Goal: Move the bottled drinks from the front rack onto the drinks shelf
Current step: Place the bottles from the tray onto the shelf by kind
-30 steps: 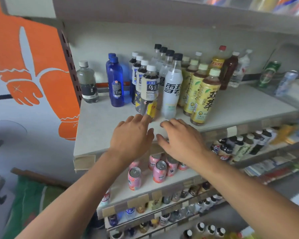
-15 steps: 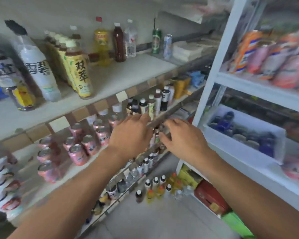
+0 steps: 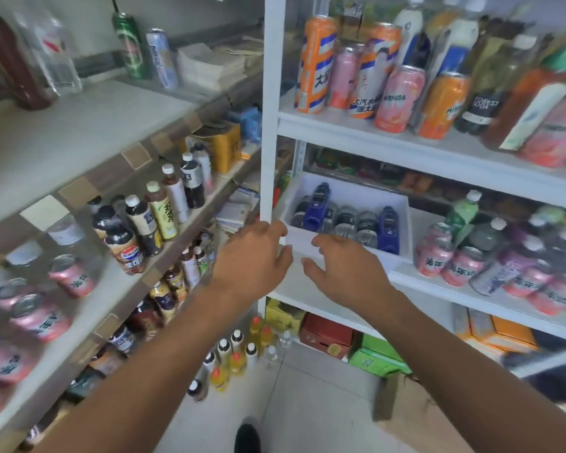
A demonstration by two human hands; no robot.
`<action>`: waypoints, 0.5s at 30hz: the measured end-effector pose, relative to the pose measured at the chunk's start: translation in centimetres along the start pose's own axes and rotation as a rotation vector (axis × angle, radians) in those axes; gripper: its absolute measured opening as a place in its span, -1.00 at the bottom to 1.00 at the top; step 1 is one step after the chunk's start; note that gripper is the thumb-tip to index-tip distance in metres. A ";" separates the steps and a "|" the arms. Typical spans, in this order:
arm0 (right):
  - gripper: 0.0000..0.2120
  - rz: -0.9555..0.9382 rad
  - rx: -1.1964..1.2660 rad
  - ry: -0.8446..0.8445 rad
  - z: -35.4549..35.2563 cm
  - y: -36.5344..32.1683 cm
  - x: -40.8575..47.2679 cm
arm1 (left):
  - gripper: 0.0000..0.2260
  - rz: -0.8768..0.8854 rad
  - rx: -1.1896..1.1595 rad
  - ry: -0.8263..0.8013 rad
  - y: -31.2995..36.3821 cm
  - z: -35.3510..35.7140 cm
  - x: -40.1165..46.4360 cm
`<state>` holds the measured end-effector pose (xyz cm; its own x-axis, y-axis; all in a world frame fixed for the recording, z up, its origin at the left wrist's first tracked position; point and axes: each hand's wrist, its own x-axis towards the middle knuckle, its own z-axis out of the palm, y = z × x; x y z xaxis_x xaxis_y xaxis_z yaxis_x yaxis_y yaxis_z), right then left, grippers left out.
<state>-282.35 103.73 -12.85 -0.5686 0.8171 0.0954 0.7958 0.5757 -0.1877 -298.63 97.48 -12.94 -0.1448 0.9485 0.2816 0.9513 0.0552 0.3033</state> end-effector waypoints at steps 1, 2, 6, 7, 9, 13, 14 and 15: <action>-0.58 0.008 -0.003 0.003 0.2 0.5 0.8 | -0.73 -0.006 -0.017 -0.009 -0.3 0.6 1.1; -0.57 0.014 -0.012 0.004 0.5 0.9 1.8 | -0.73 -0.008 -0.036 -0.014 -0.6 1.1 2.2; -0.58 0.066 -0.042 -0.009 1.3 2.3 5.5 | -0.72 -0.002 -0.057 -0.056 -2.0 3.1 6.0; -0.58 0.075 -0.040 -0.017 1.8 2.6 6.3 | -0.72 0.003 -0.063 -0.068 -2.4 3.6 6.7; -0.59 0.095 -0.019 -0.037 2.8 3.3 7.8 | -0.73 0.001 -0.077 -0.085 -3.1 4.8 8.2; -0.60 0.145 0.039 -0.075 5.0 4.9 10.7 | -0.75 -0.038 -0.103 -0.127 -4.0 7.0 10.6; -0.60 0.160 0.057 -0.082 5.6 5.3 11.5 | -0.75 -0.048 -0.106 -0.134 -4.1 7.5 11.2; -0.60 0.181 0.075 -0.096 6.1 5.7 12.4 | -0.76 -0.062 -0.112 -0.141 -4.1 8.0 11.8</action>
<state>-286.08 116.95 -18.70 -0.4377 0.8983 -0.0393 0.8711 0.4128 -0.2661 -302.07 110.91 -18.18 -0.1548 0.9792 0.1315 0.9046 0.0870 0.4174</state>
